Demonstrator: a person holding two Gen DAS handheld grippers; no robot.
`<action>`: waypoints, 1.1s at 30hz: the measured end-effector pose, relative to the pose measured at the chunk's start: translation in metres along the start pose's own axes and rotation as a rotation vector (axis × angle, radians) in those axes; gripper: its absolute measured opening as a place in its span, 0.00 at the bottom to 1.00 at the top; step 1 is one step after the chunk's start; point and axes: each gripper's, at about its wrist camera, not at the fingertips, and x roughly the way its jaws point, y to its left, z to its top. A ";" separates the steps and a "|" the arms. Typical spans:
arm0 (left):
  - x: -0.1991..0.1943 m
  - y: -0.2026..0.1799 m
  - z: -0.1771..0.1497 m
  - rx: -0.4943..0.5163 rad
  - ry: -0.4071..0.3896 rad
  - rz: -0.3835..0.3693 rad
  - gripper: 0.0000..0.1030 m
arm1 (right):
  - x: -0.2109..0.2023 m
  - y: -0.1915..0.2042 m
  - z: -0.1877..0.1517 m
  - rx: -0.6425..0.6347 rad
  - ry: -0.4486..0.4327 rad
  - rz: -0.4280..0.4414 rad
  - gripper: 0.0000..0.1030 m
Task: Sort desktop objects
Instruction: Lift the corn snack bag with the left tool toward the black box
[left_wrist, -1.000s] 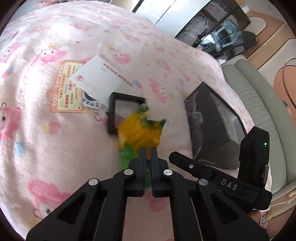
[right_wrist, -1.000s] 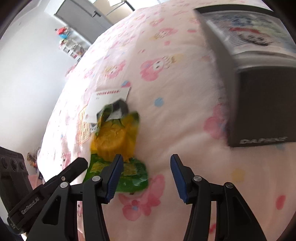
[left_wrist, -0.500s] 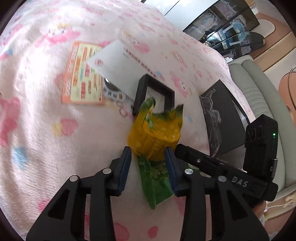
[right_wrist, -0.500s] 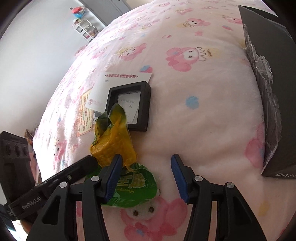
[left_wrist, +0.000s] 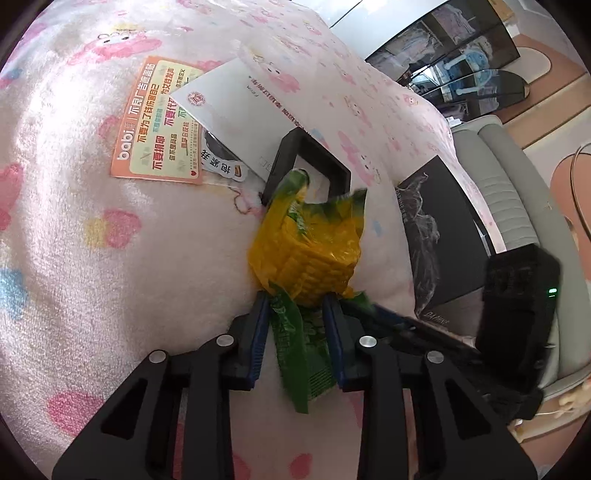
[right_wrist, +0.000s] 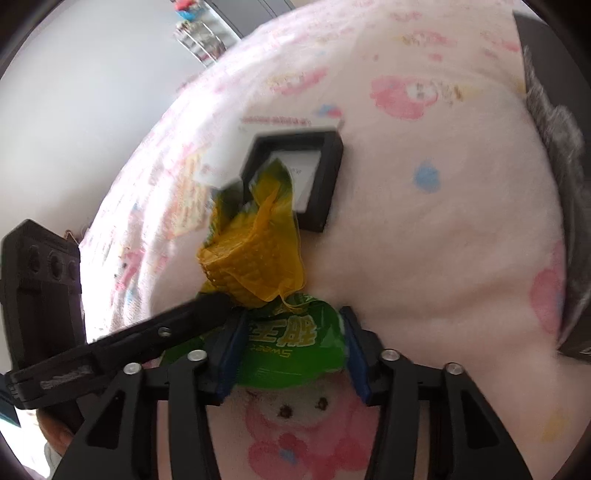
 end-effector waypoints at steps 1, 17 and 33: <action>-0.002 -0.001 -0.001 -0.004 -0.003 -0.012 0.27 | -0.006 0.001 0.000 0.003 -0.016 0.008 0.34; 0.003 -0.021 -0.021 0.020 0.068 -0.063 0.26 | -0.056 -0.019 -0.031 0.056 0.029 -0.028 0.33; 0.016 -0.038 -0.007 0.049 0.071 -0.116 0.48 | -0.036 -0.009 -0.026 -0.041 0.012 -0.050 0.48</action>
